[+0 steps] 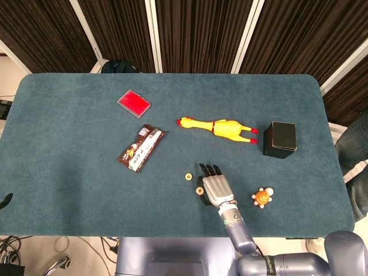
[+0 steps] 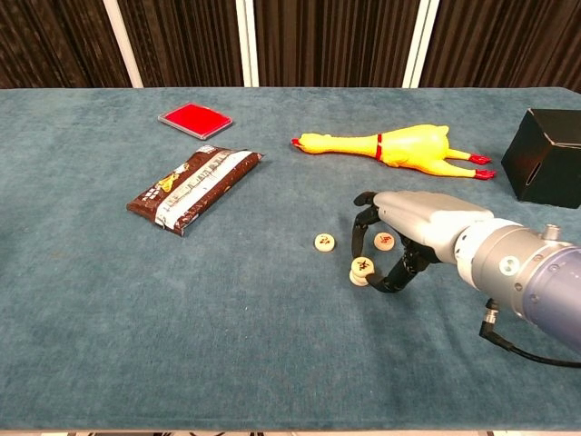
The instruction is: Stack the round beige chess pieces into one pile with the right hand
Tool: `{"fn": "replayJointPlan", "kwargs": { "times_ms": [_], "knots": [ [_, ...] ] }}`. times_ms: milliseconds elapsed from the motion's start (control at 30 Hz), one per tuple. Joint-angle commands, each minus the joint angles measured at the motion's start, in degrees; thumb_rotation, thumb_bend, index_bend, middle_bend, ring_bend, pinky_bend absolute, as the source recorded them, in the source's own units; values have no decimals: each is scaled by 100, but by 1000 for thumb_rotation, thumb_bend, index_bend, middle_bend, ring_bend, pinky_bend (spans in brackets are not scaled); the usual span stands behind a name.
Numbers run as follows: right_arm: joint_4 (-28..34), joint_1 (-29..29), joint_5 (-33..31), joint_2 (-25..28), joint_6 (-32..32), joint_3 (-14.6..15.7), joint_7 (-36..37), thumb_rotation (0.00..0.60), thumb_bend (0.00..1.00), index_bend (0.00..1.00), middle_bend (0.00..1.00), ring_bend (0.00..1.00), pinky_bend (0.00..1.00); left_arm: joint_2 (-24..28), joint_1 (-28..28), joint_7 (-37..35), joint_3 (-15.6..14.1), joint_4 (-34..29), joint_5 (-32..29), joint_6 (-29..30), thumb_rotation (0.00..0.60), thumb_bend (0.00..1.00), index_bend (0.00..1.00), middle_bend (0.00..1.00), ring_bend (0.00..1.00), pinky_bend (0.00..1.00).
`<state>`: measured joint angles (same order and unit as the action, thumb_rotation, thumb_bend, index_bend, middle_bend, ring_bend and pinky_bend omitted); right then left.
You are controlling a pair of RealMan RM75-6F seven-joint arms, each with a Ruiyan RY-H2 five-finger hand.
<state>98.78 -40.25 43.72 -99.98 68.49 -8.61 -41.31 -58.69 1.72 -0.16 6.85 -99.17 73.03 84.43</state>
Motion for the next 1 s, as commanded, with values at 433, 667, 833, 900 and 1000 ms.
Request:
{"fn": "replayJointPlan", "kwargs": {
  "times_ms": [433, 667, 833, 900, 1000],
  "knots": [
    [37, -505, -484, -98, 138, -506, -804, 600, 430, 352, 0, 0, 0, 19, -5, -79, 8, -33, 18, 5, 600, 187, 117, 0, 0, 79],
    [-219, -849, -947, -270, 101, -714, -1194, 600, 425, 318, 0, 0, 0, 21, -8, -107, 7, -46, 15, 0, 600, 187, 117, 0, 0, 79],
    [-350, -1042, -1197, -373, 35, -770, -1379, 600, 405, 311, 0, 0, 0, 26, -6, -121, 13, -47, 6, -8, 600, 187, 117, 0, 0, 79],
    [-447, -1122, -1269, -439, 30, -783, -1441, 600, 405, 311, 0, 0, 0, 30, -4, -125, 11, -46, 2, -17, 600, 187, 117, 0, 0, 79],
    [-603, -1213, -1348, -530, -8, -801, -1469, 600, 405, 311, 0, 0, 0, 31, -4, -138, 16, -47, -2, -18, 600, 187, 117, 0, 0, 79]
  ]
}}
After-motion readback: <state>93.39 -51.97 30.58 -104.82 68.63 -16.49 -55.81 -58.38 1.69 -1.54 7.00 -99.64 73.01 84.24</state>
